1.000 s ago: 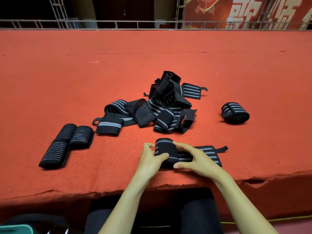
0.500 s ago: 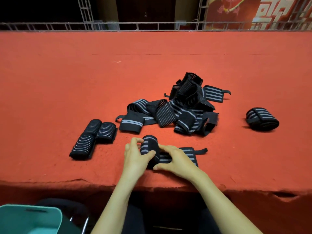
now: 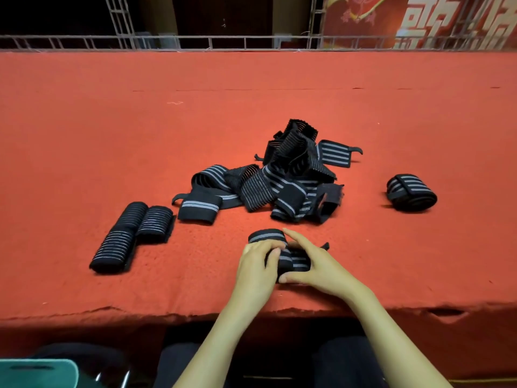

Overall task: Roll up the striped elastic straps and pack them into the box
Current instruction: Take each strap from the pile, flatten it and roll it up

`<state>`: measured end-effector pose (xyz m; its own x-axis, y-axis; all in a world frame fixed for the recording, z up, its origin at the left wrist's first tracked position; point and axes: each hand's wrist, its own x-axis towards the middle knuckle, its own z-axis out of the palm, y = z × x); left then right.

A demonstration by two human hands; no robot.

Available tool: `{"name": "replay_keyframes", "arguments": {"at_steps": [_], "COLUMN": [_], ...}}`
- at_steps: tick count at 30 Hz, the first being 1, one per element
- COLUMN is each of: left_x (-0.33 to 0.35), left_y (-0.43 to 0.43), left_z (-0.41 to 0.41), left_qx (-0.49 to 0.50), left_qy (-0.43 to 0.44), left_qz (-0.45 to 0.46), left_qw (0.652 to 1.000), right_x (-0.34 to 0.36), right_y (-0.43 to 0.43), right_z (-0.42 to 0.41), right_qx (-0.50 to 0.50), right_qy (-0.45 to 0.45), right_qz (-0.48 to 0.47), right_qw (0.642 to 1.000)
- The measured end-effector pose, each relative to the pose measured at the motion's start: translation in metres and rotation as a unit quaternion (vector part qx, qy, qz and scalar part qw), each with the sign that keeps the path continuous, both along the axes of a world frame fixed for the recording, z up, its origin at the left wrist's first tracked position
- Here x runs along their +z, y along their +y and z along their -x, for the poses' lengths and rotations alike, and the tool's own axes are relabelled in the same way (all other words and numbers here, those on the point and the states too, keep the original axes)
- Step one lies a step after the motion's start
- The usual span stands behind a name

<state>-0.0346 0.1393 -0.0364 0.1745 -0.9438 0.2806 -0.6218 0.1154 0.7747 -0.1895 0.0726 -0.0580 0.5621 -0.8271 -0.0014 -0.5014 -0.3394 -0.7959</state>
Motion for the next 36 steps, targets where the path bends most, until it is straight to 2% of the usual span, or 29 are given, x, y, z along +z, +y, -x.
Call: {"name": "replay_keyframes", "arguments": {"at_steps": [4,7,11,13,17,23,27,32,33,34,36], "left_x": [0.001,-0.007,-0.011,-0.010,-0.010,-0.014,-0.008,-0.006,-0.006,-0.005,0.002], "left_y": [-0.004,-0.003,0.001,0.001,-0.002,-0.007,-0.012,-0.021,-0.023,-0.024,-0.022], "left_z": [-0.013,-0.028,-0.035,-0.034,-0.024,0.011,0.034,0.051,0.052,0.052,0.058], "left_qx": [0.026,0.044,0.042,0.043,0.056,0.074,0.061,-0.020,-0.055,-0.097,-0.178], "left_qy": [0.104,0.139,0.268,0.267,0.213,0.163,0.060,-0.024,-0.016,0.026,0.183], "left_qz": [-0.032,-0.067,-0.151,-0.155,-0.139,-0.050,-0.003,0.026,0.011,-0.012,-0.073], "left_qw": [0.994,0.987,0.951,0.950,0.965,0.983,0.996,0.999,0.998,0.995,0.964], "right_x": [0.002,0.003,0.006,0.009,0.017,0.011,0.009,0.018,0.019,0.019,0.018], "right_y": [0.003,0.002,0.001,0.000,-0.001,0.003,0.000,-0.004,-0.004,-0.003,-0.004], "right_z": [0.002,0.004,0.007,0.009,0.015,0.031,0.047,0.062,0.063,0.063,0.065], "right_qx": [-0.001,0.006,0.006,0.005,-0.016,-0.029,-0.063,-0.150,-0.171,-0.189,-0.213], "right_qy": [-0.007,-0.014,-0.025,-0.013,0.018,0.023,-0.029,-0.124,-0.140,-0.151,-0.122], "right_qz": [0.026,0.012,-0.022,-0.018,0.008,-0.027,-0.052,-0.063,-0.073,-0.080,-0.066], "right_qw": [1.000,1.000,0.999,1.000,1.000,0.999,0.996,0.979,0.972,0.967,0.967]}}
